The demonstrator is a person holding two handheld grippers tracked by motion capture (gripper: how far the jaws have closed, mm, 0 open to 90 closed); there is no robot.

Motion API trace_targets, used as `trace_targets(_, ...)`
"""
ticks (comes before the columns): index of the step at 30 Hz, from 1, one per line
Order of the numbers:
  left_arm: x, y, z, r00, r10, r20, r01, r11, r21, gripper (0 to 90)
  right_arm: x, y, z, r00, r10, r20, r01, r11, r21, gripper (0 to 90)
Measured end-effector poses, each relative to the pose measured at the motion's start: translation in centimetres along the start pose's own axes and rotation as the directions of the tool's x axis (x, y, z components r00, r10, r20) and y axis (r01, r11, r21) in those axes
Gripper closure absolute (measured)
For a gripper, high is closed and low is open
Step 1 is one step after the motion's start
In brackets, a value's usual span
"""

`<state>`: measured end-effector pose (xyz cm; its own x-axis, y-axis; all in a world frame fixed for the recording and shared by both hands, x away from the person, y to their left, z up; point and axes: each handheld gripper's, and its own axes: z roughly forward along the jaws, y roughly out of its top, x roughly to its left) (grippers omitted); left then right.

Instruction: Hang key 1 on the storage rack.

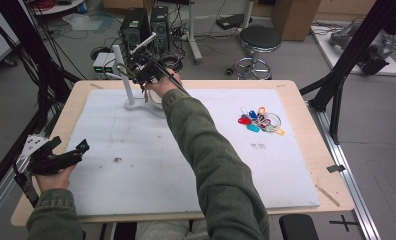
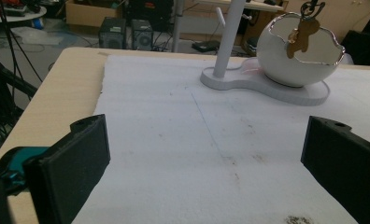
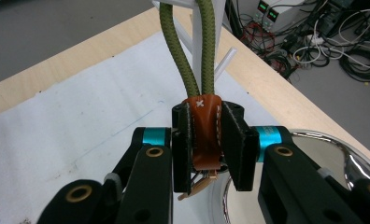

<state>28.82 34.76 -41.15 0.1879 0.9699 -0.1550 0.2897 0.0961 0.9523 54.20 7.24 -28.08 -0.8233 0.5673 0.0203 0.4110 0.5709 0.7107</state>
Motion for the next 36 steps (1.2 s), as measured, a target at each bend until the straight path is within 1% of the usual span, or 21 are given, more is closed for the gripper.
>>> trace_targets(3,0.0,0.0,0.0,1.0,-0.001,-0.001,0.001,1.0,0.0,1.8,-0.1,-0.2,0.0,0.9999,0.012,-0.007,-0.012,1.0,-0.009,70.2)
trace_targets(5,0.0,0.0,0.0,1.0,-0.001,-0.001,0.001,1.0,-0.001,1.7,-0.1,-0.2,-0.2,0.9992,0.035,-0.018,-0.035,0.999,-0.005,62.9)
trace_targets(8,-0.1,0.0,0.0,1.0,0.0,-0.001,0.0,1.0,-0.002,1.8,-0.2,-0.3,-0.7,0.9986,0.051,-0.014,-0.051,0.999,-0.01,51.3)
trace_targets(9,-0.1,0.0,0.0,1.0,0.0,-0.001,0.0,1.0,-0.002,1.7,-0.2,-0.3,-1.0,0.9984,0.055,-0.013,-0.055,0.998,-0.013,48.4)
trace_targets(10,-0.1,0.0,0.0,1.0,-0.001,0.0,0.001,1.0,-0.002,1.7,-0.2,-0.3,-1.0,0.9984,0.055,-0.013,-0.055,0.998,-0.013,48.4)
trace_targets(11,-0.1,0.0,0.0,1.0,-0.001,0.0,0.001,1.0,-0.003,1.7,-0.3,-0.3,-1.4,0.9973,0.073,-0.005,-0.073,0.997,-0.019,43.1)
trace_targets(13,-0.1,0.0,0.0,1.0,-0.002,0.001,0.002,1.0,-0.005,1.8,-0.5,-0.3,-1.9,0.9958,0.091,-0.011,-0.091,0.996,-0.023,38.6)
trace_targets(15,-0.1,0.0,0.0,1.0,-0.001,0.001,0.001,1.0,-0.004,1.7,-0.7,-0.4,-2.3,0.9945,0.105,-0.002,-0.105,0.994,-0.027,34.0)
trace_targets(19,-0.1,0.0,0.0,1.0,-0.002,0.002,0.002,1.0,-0.004,1.7,-0.9,-0.8,-2.9,0.993,0.118,0.001,-0.118,0.992,-0.032,27.2)
trace_targets(20,-0.1,0.0,0.1,1.0,-0.002,0.001,0.002,1.0,-0.003,1.7,-0.9,-0.8,-2.9,0.993,0.118,0.001,-0.118,0.992,-0.032,27.2)
trace_targets(21,-0.1,0.1,0.1,1.0,-0.002,0.002,0.002,1.0,-0.004,1.8,-1.1,-1.0,-3.1,0.9911,0.133,0.006,-0.132,0.991,-0.025,24.4)
trace_targets(22,-0.1,0.1,0.1,1.0,-0.002,0.002,0.002,1.0,-0.004,1.8,-1.1,-1.0,-3.1,0.9911,0.133,0.006,-0.132,0.991,-0.025,24.4)
trace_targets(23,-0.1,0.1,0.2,1.0,-0.001,0.001,0.001,1.0,-0.004,1.7,-1.3,-1.2,-3.4,0.991,0.133,0.016,-0.132,0.991,-0.026,22.4)
trace_targets(24,-0.1,0.1,0.2,1.0,0.0,0.004,0.0,1.0,0.0,1.7,-1.4,-1.3,-3.6,0.9897,0.142,0.012,-0.142,0.99,-0.026,21.6)
trace_targets(27,-0.2,0.1,0.3,1.0,0.003,0.004,-0.003,1.0,0.001,1.7,-1.5,-1.5,-4.0,0.9905,0.137,0.011,-0.137,0.99,-0.029,20.1)
trace_targets(28,-0.2,0.1,0.4,1.0,0.003,0.006,-0.003,1.0,0.003,1.7,-1.5,-1.7,-4.1,0.9892,0.147,0.01,-0.146,0.989,-0.029,19.6)
trace_targets(29,-0.2,0.1,0.4,1.0,0.003,0.006,-0.003,1.0,0.003,1.7,-1.7,-1.8,-4.3,0.9904,0.138,0.011,-0.138,0.99,-0.031,18.7)
trace_targets(33,-0.3,0.1,0.5,0.9999,0.008,0.01,-0.008,1.0,0.004,1.7,-2.0,-2.4,-4.8,0.988,0.153,0.026,-0.152,0.988,-0.03,13.5)
trace_targets(34,-0.3,0.1,0.5,0.9999,0.008,0.009,-0.008,1.0,0.005,1.7,-2.0,-2.4,-4.8,0.988,0.153,0.026,-0.152,0.988,-0.03,13.5)
trace_targets(35,-0.3,0.1,0.6,0.9999,0.008,0.009,-0.008,1.0,0.004,1.7,-2.3,-2.8,-5.0,0.9888,0.143,0.044,-0.142,0.99,-0.026,11.9)
trace_targets(36,-0.3,0.2,0.6,0.9999,0.009,0.011,-0.009,1.0,0.004,1.7,-2.4,-3.0,-5.1,0.9883,0.145,0.048,-0.144,0.989,-0.022,11.1)
